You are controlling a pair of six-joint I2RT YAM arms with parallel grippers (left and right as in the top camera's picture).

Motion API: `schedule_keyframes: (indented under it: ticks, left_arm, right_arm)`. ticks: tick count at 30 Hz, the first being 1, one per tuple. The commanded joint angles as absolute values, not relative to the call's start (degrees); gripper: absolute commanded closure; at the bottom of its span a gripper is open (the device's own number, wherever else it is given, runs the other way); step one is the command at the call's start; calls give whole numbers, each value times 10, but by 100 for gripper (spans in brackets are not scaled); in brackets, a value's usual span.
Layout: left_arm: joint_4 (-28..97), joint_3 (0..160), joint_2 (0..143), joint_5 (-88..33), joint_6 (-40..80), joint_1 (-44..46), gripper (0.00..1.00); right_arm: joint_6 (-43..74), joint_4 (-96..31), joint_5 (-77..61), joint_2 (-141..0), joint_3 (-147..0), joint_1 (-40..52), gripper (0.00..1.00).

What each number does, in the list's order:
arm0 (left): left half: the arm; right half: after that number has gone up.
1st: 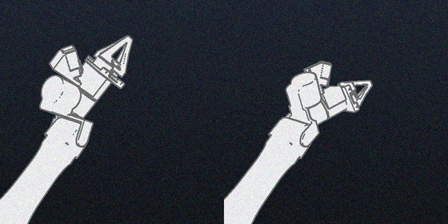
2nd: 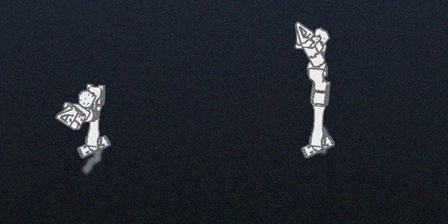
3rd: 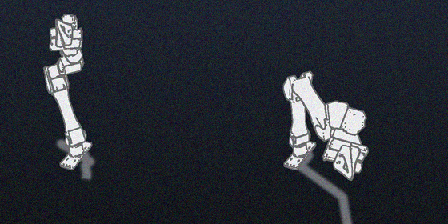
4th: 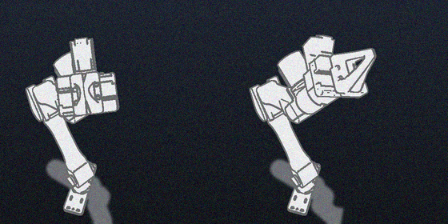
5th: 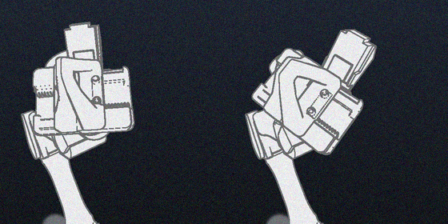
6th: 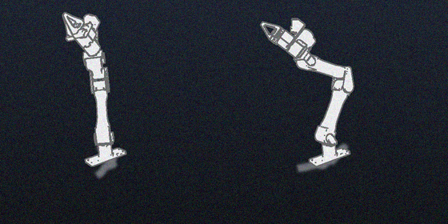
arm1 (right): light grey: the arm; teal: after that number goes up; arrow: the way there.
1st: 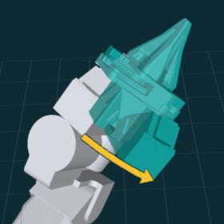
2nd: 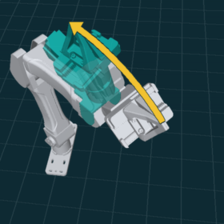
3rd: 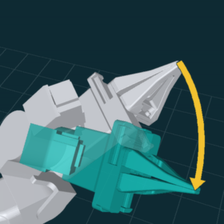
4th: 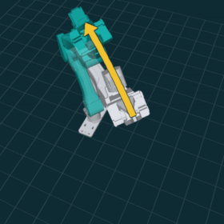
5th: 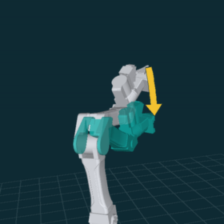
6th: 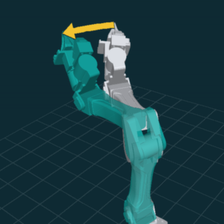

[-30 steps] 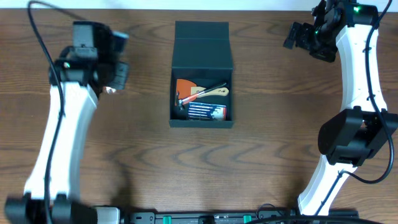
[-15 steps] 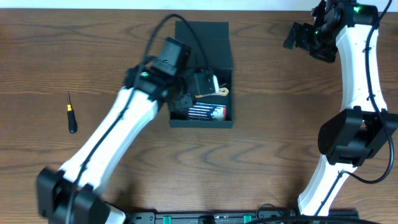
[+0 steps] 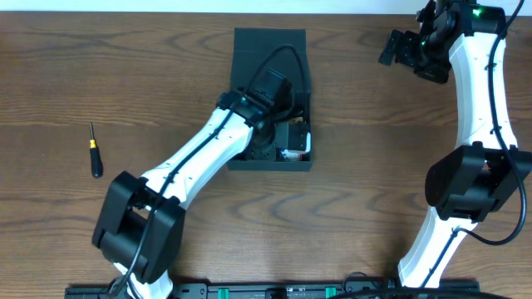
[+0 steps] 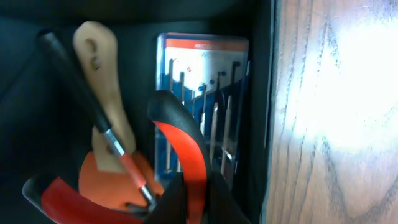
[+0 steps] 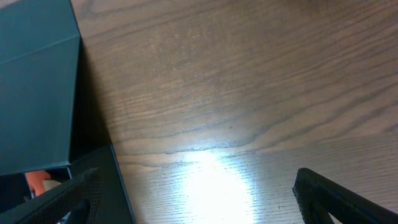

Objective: Pack container
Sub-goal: 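Carry the pliers into the black box and release them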

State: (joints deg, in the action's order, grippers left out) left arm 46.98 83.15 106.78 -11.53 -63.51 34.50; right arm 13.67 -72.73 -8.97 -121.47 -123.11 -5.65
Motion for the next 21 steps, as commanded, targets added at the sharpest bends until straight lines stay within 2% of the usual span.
schedule_keyframes:
  ticks: [1,17,18,21]
  left_arm:
    - [470,832,1090,-128,-650,349,94]
    - [439,832,1124,-140,-664,351,94]
    - [439,832,1124,-140,-664,353,94]
    - [439,832,1124,-139,-663,359,78]
  right_arm:
    - [145,-729,-88,-1218,-1229,-53,1]
    - [145,-729,-88,-1218,-1229,-53,1]
    - [145,-729,-88,-1218,-1229,-53,1]
    - [145,-729,-88,-1218,-1229,-53,1]
